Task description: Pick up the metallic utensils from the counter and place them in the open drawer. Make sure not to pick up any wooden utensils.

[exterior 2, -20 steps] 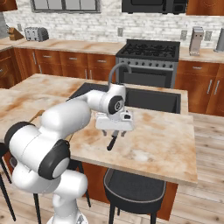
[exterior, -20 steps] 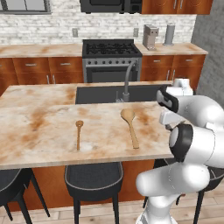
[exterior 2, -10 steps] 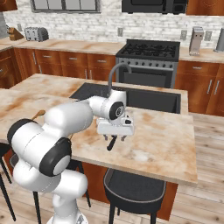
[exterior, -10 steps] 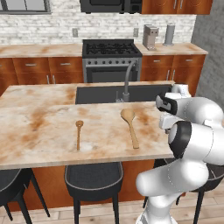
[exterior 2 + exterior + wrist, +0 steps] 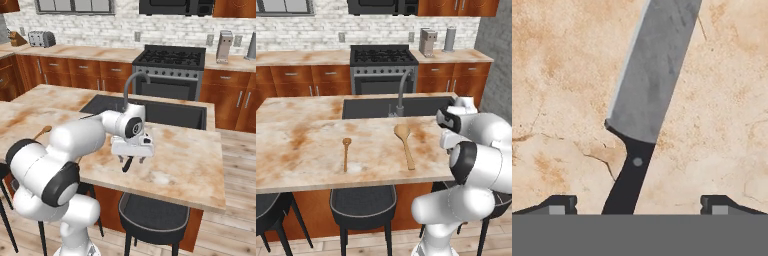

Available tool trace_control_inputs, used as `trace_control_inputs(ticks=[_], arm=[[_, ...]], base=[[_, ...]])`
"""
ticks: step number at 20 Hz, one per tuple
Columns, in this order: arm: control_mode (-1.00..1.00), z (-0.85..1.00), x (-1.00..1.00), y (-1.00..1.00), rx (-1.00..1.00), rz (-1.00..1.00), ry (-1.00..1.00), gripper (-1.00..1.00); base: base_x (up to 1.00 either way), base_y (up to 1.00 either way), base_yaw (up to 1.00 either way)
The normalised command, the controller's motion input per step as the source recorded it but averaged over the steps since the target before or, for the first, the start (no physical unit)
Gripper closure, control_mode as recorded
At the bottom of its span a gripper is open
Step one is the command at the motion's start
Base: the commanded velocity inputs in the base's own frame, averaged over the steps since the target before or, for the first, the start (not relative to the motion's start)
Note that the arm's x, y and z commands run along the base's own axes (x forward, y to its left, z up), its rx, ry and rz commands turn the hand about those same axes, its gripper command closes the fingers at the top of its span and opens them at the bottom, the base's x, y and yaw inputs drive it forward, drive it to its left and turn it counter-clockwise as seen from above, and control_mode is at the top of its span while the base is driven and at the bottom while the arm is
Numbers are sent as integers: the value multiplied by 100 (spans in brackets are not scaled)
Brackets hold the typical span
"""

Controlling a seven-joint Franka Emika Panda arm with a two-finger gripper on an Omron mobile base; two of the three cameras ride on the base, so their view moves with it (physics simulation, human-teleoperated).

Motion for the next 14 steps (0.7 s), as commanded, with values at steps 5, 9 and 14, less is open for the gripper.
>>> trace_control_inputs(ticks=[5,9,14], arm=[[-100,0,-4,7,1,-3,-11,-100],[-100,-1,24,21,0,-16,-10,-100],[-100,-10,-2,9,0,-24,-3,-100]], base=[[0,0,0],[0,0,0],[0,0,0]])
